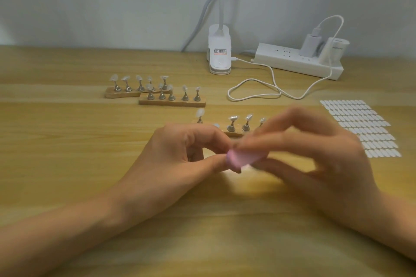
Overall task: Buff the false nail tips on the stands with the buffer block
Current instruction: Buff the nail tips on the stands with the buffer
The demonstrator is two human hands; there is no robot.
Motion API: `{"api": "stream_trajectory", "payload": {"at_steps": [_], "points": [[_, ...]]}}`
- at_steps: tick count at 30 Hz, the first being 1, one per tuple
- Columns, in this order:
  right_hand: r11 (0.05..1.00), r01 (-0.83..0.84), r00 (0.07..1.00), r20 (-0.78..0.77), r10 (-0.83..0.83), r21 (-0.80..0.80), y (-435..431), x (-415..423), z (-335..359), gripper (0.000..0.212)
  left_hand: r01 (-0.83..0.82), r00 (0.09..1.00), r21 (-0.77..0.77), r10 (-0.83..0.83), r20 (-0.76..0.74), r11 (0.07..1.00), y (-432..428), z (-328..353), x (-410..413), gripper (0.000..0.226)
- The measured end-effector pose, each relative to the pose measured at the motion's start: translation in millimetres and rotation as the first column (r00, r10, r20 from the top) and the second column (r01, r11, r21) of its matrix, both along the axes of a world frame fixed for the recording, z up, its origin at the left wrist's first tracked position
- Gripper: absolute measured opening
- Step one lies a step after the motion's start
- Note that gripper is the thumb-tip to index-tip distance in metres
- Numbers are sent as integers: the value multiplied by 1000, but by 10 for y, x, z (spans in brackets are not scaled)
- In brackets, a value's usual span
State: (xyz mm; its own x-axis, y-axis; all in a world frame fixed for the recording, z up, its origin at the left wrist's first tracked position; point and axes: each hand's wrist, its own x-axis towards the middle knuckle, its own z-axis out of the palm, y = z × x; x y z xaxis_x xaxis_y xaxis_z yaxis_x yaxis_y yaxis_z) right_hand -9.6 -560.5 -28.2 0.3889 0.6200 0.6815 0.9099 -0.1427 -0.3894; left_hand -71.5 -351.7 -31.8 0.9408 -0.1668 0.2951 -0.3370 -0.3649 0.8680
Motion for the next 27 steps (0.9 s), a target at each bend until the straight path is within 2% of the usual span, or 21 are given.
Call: {"api": "stream_trajectory", "payload": {"at_steps": [5,8,11,13,17,20,23,27], "points": [[999,40,999,-17,-39,23,11,32,4,20,-13,1000,-5,13,-13,1000,8,-7,9,6],[1000,-9,999,31,9,-22,13,23,-2,18,-15,1000,2,15,-23,1000,7,-14,10,6],[1000,11,1000,-26,-11,15,15,17,0,19,-1,1000,32,1,2,999,3,-13,14,6],[1000,-30,1000,-9,30,-8,25,15,-3,16,-6,1000,37,6,8,999,-4,-10,20,8],[999,11,999,-46,-10,31,15,16,-9,19,-5,1000,16,5,1,1000,6,-19,25,6],[1000,-8,1000,22,8,6,26,21,-11,18,-9,1000,-23,9,-10,1000,13,-30,19,8],[999,23,999,-38,-22,40,18,19,-3,20,-16,1000,-29,16,-5,999,26,-48,28,11],[1000,-19,1000,9,19,-5,34,10,-4,18,-18,999,-43,16,-35,999,27,-48,32,6]]}}
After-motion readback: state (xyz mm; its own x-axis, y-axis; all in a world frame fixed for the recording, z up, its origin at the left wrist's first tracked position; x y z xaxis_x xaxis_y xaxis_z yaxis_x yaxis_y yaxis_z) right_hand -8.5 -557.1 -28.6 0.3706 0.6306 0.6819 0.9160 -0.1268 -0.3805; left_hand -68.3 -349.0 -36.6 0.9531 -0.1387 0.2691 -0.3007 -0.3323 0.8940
